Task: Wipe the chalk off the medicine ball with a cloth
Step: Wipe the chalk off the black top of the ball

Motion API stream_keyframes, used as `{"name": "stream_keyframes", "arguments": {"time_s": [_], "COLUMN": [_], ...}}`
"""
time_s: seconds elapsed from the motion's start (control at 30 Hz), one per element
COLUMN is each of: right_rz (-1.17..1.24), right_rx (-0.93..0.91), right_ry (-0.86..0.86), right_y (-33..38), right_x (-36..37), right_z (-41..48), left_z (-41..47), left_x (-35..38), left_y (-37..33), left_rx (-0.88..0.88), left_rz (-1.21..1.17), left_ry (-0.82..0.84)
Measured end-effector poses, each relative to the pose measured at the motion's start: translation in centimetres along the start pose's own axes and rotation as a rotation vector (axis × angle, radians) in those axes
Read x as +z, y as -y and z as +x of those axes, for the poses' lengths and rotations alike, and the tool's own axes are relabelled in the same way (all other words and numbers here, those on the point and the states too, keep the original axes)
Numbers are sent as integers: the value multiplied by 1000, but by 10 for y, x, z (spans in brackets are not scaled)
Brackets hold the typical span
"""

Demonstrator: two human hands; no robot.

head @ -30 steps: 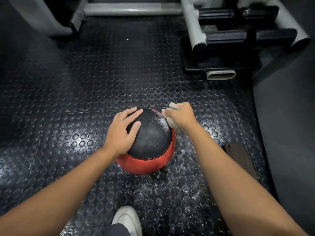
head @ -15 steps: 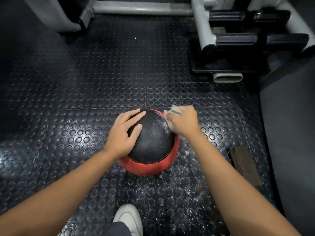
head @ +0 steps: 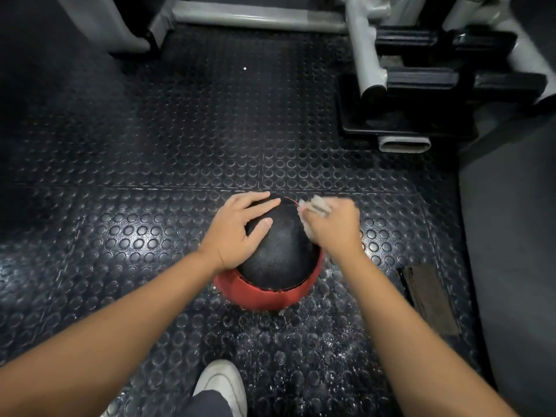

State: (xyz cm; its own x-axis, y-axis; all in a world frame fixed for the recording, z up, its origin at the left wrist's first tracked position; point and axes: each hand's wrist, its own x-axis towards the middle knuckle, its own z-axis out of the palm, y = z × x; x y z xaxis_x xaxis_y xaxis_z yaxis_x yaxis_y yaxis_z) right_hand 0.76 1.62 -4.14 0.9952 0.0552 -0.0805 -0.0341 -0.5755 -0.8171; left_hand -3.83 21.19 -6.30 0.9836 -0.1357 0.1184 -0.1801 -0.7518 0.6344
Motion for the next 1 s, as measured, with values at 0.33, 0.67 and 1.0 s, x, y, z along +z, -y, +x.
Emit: {"name": "stream_keyframes", "arguments": {"time_s": [0.33,0.67,1.0], "right_rz": [103,60,-21], "right_rx": [97,73,-78], "right_ry": [-10,16,-4], "right_y": [-20,9,2], "right_x": [-14,1,-8], "right_z": [-48,21,-40], "left_z": [19,7,8], "left_x": [4,5,7], "left_y": [-9,-4,-7], "left_rx": [-67,-72,-27], "left_rz": [-7,-30,-2], "left_ry": [43,-22,-18]}}
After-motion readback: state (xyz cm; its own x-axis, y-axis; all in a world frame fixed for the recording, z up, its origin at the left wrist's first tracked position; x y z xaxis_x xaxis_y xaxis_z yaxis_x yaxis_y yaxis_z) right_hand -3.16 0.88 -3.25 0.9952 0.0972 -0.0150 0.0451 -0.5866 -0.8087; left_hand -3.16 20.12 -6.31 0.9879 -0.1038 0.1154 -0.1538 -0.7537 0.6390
